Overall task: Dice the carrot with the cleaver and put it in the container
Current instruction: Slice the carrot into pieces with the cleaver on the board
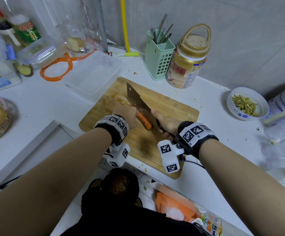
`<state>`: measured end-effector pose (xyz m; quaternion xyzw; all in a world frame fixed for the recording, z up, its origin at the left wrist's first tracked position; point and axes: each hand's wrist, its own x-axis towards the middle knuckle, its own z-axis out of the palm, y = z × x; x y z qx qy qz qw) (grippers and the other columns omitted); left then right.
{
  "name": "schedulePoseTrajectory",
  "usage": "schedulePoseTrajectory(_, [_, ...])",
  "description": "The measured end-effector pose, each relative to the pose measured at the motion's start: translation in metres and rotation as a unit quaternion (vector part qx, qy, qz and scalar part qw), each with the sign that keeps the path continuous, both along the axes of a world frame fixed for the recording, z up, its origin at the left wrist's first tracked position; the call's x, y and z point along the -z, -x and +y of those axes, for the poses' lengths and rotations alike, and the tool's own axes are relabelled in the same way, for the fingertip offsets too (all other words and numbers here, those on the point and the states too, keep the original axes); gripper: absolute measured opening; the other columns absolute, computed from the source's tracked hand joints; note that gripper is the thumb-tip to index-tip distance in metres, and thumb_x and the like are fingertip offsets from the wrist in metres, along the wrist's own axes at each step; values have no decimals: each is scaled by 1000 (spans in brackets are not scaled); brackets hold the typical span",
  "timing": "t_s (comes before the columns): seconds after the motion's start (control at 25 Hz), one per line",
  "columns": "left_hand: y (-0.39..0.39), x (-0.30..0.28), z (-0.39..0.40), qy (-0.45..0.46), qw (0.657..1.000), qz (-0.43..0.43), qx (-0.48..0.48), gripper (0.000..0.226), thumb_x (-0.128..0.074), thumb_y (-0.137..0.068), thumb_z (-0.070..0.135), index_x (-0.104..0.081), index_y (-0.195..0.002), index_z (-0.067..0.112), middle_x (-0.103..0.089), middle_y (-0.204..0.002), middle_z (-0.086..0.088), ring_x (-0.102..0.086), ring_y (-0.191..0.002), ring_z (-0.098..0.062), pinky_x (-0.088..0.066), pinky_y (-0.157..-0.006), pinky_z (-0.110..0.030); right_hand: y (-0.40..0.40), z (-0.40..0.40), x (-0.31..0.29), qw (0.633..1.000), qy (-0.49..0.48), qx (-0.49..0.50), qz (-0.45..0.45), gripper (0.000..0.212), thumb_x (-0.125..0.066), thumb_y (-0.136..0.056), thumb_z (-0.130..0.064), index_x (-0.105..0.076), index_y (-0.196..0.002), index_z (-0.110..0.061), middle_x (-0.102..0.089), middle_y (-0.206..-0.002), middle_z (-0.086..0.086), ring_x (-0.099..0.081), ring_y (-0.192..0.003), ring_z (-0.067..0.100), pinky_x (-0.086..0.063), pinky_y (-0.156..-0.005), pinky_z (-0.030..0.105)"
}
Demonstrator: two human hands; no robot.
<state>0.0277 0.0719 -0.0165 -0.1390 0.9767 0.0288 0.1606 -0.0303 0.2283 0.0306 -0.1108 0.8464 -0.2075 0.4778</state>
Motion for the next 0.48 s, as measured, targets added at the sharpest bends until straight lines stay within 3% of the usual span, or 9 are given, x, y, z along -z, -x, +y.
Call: schedulePoseTrajectory(0.48, [2,-3,-2,-9,1000,-10,20,27,-52,-87,14,-43,-63,20,-46,-64,-2,-44,-59,-17,-40,-56,-28,4,3,0,1000,11,11,-18,73,-17,-89,-77,-35,-57,-14,-31,-41,0,-26,-34,16,-27,-41,19])
